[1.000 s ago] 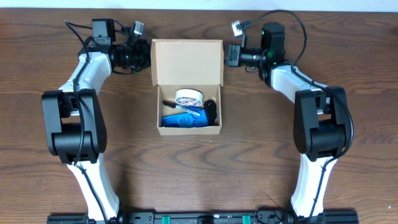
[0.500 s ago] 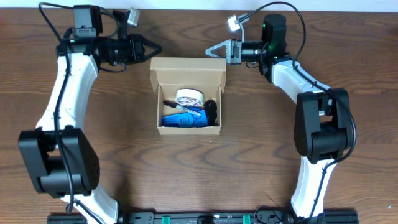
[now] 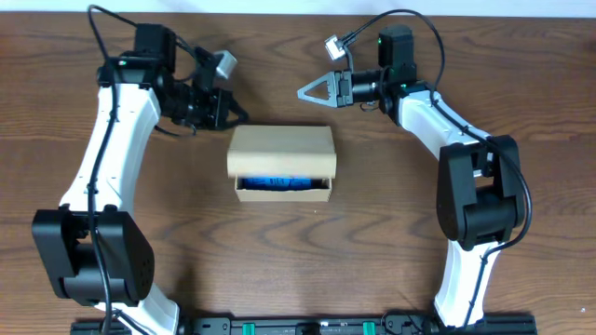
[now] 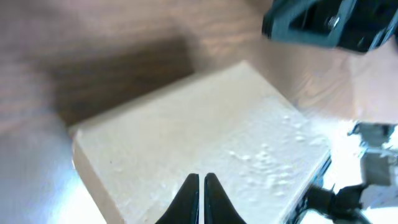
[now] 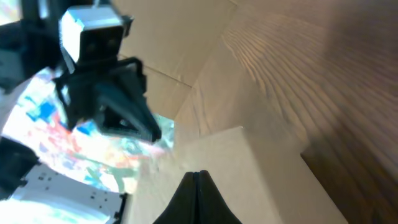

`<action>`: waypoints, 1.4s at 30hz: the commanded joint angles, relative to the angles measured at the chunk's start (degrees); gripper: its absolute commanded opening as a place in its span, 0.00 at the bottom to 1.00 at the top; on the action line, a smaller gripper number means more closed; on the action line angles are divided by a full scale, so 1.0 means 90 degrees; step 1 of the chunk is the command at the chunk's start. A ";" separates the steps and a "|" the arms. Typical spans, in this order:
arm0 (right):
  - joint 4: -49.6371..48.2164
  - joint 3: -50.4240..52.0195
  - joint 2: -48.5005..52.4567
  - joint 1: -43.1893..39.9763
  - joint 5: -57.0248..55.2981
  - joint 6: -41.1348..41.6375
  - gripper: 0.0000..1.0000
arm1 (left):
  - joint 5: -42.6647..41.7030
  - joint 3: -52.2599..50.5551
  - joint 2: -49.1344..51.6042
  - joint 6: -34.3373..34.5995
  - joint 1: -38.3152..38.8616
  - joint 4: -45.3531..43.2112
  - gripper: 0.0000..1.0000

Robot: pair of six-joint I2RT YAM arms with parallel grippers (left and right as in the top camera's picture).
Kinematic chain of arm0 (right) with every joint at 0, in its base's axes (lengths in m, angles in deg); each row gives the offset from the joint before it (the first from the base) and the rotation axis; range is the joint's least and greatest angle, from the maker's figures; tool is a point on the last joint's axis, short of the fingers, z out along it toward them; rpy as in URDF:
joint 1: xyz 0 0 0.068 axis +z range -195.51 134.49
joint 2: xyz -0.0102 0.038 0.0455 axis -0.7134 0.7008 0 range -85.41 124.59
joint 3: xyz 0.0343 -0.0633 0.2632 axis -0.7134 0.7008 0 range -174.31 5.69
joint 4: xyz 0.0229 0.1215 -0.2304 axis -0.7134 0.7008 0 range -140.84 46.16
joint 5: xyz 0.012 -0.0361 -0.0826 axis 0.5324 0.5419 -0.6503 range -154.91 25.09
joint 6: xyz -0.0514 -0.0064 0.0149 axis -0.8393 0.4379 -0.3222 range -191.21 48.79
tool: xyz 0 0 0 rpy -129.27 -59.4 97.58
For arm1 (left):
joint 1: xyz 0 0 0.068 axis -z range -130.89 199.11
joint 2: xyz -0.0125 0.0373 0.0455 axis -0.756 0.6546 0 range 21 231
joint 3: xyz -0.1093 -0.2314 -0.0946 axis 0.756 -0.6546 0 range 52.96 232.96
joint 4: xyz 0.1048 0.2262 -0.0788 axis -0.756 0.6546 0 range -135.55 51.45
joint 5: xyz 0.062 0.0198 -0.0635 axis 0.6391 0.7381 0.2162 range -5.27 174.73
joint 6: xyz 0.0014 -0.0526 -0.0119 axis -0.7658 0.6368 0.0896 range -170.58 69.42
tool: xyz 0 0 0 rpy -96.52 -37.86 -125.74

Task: Pack container
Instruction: 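Fold the lid down over the box with both grippers, then press both grippers against the box sides to seat the lid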

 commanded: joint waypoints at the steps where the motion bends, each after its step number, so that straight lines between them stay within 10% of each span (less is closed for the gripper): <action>1: 0.0102 -0.0095 -0.0170 0.0056 -0.0549 -0.0265 0.01 | 0.0607 0.0097 -0.0182 -0.0401 0.0053 0.0265 0.06; 8: 0.0415 -0.0102 -0.0777 0.0056 -0.2089 -0.0729 0.01 | 0.0908 0.0097 -0.0537 -0.0430 0.0039 0.0294 0.06; 25: 0.5452 -0.0073 -0.3400 0.1056 -0.5746 -0.2890 0.02 | 0.1428 -0.0340 -0.1311 -0.1035 0.0087 0.1086 0.06; 42: 0.4821 0.1695 -0.3359 0.1702 -0.5744 -0.2885 0.02 | 0.1229 -0.2390 -0.1309 -0.0561 0.0092 -0.0474 0.06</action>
